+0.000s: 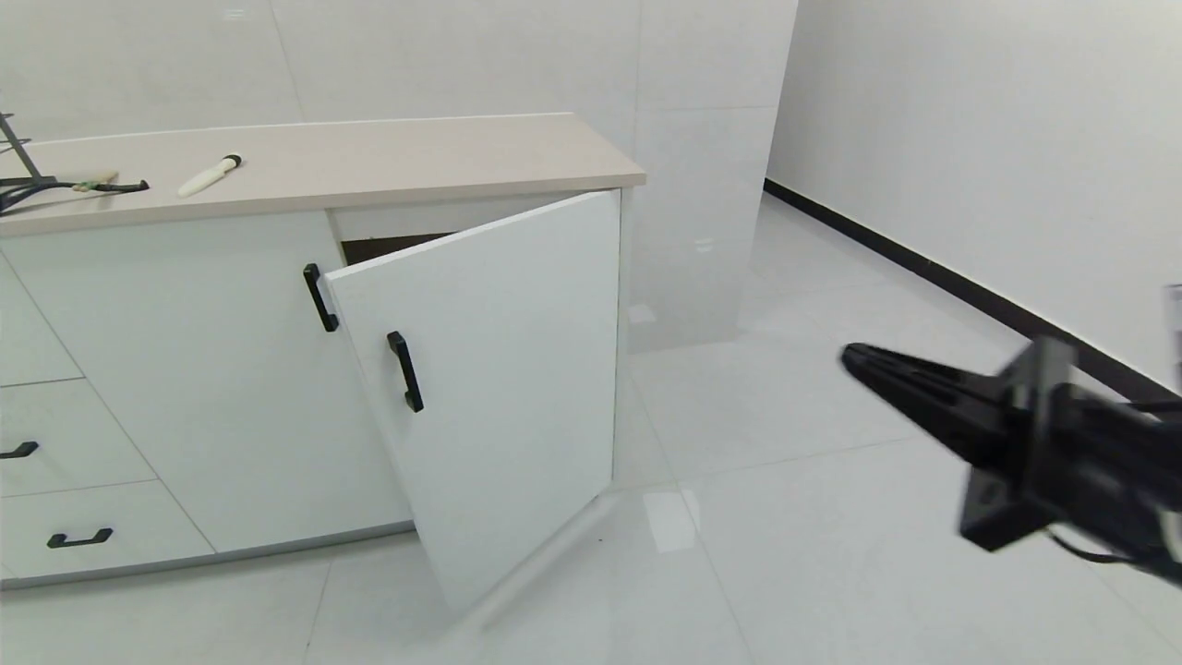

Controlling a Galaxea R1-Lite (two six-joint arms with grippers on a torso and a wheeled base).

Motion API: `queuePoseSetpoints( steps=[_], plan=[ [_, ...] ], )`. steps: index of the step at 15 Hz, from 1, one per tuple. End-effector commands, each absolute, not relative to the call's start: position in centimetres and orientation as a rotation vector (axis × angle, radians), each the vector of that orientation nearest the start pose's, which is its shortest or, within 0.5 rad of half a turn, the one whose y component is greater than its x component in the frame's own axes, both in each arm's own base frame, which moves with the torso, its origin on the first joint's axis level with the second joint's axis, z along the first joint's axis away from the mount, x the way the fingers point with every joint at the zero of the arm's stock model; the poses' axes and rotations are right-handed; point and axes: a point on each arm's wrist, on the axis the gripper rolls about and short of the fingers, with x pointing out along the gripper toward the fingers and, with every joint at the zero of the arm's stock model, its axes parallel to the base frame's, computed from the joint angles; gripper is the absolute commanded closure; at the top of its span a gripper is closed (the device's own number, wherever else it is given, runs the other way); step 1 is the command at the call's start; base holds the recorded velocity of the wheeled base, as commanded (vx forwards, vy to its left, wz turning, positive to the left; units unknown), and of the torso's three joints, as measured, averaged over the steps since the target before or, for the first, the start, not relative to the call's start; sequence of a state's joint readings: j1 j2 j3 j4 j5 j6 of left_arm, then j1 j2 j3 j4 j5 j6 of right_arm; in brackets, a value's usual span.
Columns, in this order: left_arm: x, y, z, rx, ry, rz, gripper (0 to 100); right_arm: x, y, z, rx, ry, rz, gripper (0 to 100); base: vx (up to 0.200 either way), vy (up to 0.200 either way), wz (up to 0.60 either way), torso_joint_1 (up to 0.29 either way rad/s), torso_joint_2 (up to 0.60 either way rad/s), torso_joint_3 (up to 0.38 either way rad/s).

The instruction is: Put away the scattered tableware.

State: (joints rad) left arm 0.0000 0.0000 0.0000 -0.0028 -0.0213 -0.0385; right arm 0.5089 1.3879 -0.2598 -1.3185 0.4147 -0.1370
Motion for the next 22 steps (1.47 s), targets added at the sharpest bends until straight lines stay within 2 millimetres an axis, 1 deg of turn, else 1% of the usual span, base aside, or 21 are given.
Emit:
queuePoseSetpoints(
  steps=[1,2,5,6,7,8,9,11,12,13,14,15,16,17,18,19,22],
  plan=[
    [-2.3,0.0,7.6,-0.038,-0.003,-0.022,0,4.9,1.6,19.6,-0.187,-0.528,0.511,100,0.000,0.000,0.00,0.000,0.00,0.000],
    [-2.3,0.0,7.6,-0.038,-0.003,-0.022,0,3.3,1.2,19.4,-0.200,-0.574,0.468,100,0.000,0.000,0.00,0.000,0.00,0.000],
    [-2.3,0.0,7.6,-0.038,-0.003,-0.022,0,-0.6,0.9,17.1,-0.217,-0.610,0.422,100,0.000,0.000,0.00,0.000,0.00,0.000],
    [-2.3,0.0,7.6,-0.038,-0.003,-0.022,0,-1.9,0.9,15.8,-0.231,-0.595,0.388,100,0.000,0.000,0.00,0.000,0.00,0.000],
    [-2.3,0.0,7.6,-0.038,-0.003,-0.022,0,-2.5,0.9,15.1,-0.237,-0.584,0.371,100,0.000,0.000,0.00,0.000,0.00,0.000],
    [-2.3,0.0,7.6,-0.038,-0.003,-0.022,0,-3.5,1.0,13.2,-0.243,-0.554,0.360,100,0.000,0.000,0.00,0.000,0.00,0.000],
    [-2.3,0.0,7.6,-0.038,-0.003,-0.022,0,-3.8,1.0,12.6,-0.254,-0.544,0.396,100,0.000,0.000,0.00,0.000,0.00,0.000],
    [-2.3,0.0,7.6,-0.038,-0.003,-0.022,0,-3.8,1.0,12.5,-0.260,-0.542,0.423,100,0.000,0.000,0.00,0.000,0.00,0.000],
    [-2.3,0.0,7.6,-0.038,-0.003,-0.022,0,-3.4,1.0,11.7,-0.240,-0.455,0.400,100,0.000,0.000,0.00,0.000,0.00,0.000],
    [-2.3,0.0,7.6,-0.038,-0.003,-0.022,0,-2.9,0.8,10.7,-0.198,-0.336,0.333,100,0.000,0.000,0.00,0.000,0.00,0.000],
    [-2.3,0.0,7.6,-0.038,-0.004,-0.022,0,-2.4,0.5,8.4,-0.120,-0.098,0.219,100,0.000,0.000,0.00,0.000,0.00,0.000],
    [-2.3,0.0,7.6,-0.038,-0.004,-0.022,0,-2.4,0.5,7.9,-0.065,-0.032,0.205,100,0.000,0.000,0.00,0.000,0.00,0.000],
    [-2.3,0.0,7.6,-0.040,-0.004,-0.022,0,-2.3,0.4,8.1,-0.036,-0.058,0.194,100,0.000,0.000,0.00,0.000,0.00,0.000],
    [-2.3,0.0,7.6,-0.038,-0.003,-0.022,0,-2.3,0.3,8.0,-0.036,-0.047,0.148,100,0.000,0.000,0.00,0.000,0.00,0.000],
    [-2.3,0.0,7.6,-0.038,-0.003,-0.022,0,-2.3,0.1,7.6,-0.031,-0.005,0.041,100,0.000,0.000,0.00,0.000,0.00,0.000],
    [-2.3,0.0,7.6,-0.038,-0.003,-0.022,0,-2.3,0.0,7.5,0.003,0.014,0.028,100,0.000,0.000,0.00,0.000,0.00,0.000],
    [-2.3,0.0,7.6,-0.038,-0.003,-0.022,0,-2.2,0.1,7.5,0.014,0.017,0.029,100,0.000,0.000,0.00,0.000,0.00,0.000]
  ],
)
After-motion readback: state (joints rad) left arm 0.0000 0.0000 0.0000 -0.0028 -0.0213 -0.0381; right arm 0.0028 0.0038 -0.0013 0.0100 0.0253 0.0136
